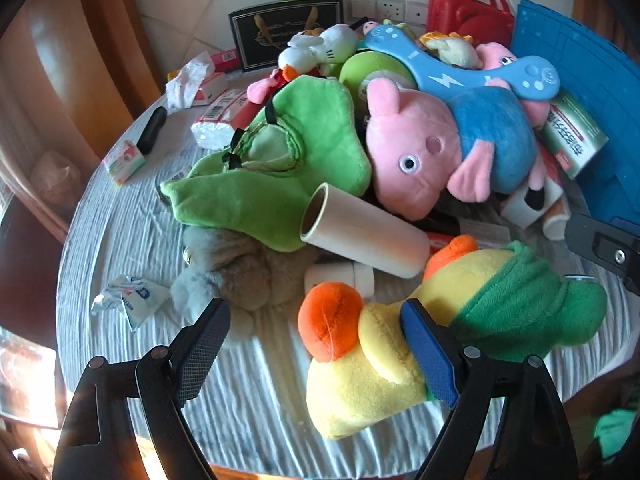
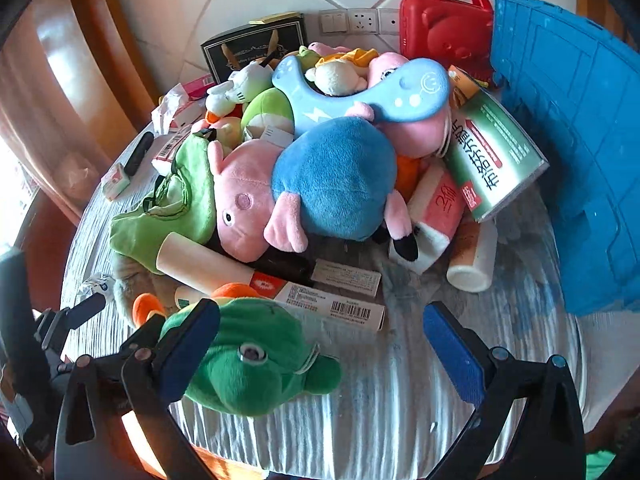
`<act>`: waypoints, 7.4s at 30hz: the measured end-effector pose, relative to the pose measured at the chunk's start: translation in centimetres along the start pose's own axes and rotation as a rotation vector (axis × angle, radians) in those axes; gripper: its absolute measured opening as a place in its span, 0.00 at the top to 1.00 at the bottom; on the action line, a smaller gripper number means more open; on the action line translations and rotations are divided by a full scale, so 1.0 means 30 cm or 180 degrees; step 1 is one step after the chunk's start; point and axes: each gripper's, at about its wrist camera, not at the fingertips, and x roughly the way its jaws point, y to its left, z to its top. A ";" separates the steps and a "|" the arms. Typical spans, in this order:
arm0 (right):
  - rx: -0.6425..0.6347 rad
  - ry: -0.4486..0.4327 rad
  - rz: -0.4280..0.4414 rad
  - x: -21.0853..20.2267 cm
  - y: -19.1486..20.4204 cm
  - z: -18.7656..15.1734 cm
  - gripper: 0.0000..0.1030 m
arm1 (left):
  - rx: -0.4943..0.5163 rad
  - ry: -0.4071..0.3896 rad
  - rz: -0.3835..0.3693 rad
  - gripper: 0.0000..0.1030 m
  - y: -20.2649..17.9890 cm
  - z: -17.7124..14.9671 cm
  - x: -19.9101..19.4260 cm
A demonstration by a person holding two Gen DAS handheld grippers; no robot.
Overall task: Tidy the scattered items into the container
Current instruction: 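Grasp the yellow duck plush in the frog hat with the right tool and lift, then carry the duck plush over the blue crate and open the right tool, then withdraw both tools from the crate back toward the toy heap, then grasp the grey fluffy plush with the left tool while the right grasps a red-white ointment box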
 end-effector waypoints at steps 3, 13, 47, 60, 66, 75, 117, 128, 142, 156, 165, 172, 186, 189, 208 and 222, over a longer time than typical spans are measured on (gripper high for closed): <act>0.0158 0.0046 -0.0055 -0.013 0.023 -0.089 0.00 | 0.0180 0.0087 -0.0140 0.15 -0.003 -0.089 -0.008; 0.0339 0.0435 -0.0088 0.013 -0.005 -0.341 0.00 | 0.0214 0.0082 -0.0361 0.14 -0.024 -0.244 -0.060; 0.0120 0.0527 0.0576 0.167 0.055 -0.419 0.09 | 0.0634 -0.0127 -0.0427 0.34 -0.161 -0.350 0.053; 0.0138 0.0317 0.0482 0.106 0.045 -0.364 0.11 | 0.0693 -0.0296 -0.0478 0.38 -0.168 -0.282 -0.004; 0.0135 0.0093 0.0444 0.022 0.047 -0.292 0.11 | 0.0741 -0.0516 -0.0509 0.38 -0.175 -0.199 -0.079; 0.0129 -0.0332 0.0302 -0.162 0.054 -0.128 0.11 | 0.0836 -0.0947 -0.0612 0.37 -0.167 -0.009 -0.241; 0.0432 -0.1183 -0.0369 -0.761 -1.190 0.397 0.11 | 0.1400 -0.1535 -0.1080 0.31 -1.533 0.691 -0.611; 0.0711 -0.1164 -0.0506 -0.766 -1.288 0.384 0.08 | 0.1500 -0.1445 -0.1022 0.20 -1.587 0.665 -0.604; 0.0802 -0.1183 -0.0669 -0.806 -1.282 0.349 0.00 | 0.1349 -0.1415 -0.1022 0.16 -1.506 0.636 -0.610; 0.0592 -0.1187 -0.0623 -0.785 -1.047 0.342 0.00 | 0.0828 -0.1443 -0.1002 0.05 -1.150 0.599 -0.625; 0.0349 -0.1301 -0.0412 -0.720 -0.663 0.310 0.00 | 0.0426 -0.1506 -0.0743 0.02 -0.675 0.506 -0.588; 0.0277 -0.1597 -0.0290 -0.664 -0.337 0.222 0.00 | 0.0211 -0.1304 -0.0503 0.02 -0.298 0.392 -0.486; 0.0158 -0.0215 -0.0151 -0.075 -0.047 0.024 0.00 | -0.0153 -0.0620 -0.0093 0.02 0.118 0.143 -0.161; 0.0092 -0.0025 -0.0091 0.021 -0.024 -0.016 0.00 | -0.0224 -0.0491 0.0007 0.03 0.173 0.100 -0.101; 0.0331 0.0560 -0.0094 0.265 0.099 -0.146 0.15 | -0.0114 0.0019 -0.0149 0.14 0.300 -0.030 0.178; 0.0761 0.0617 -0.0399 0.349 0.073 -0.220 0.15 | 0.0084 0.0101 -0.0379 0.14 0.225 0.039 0.330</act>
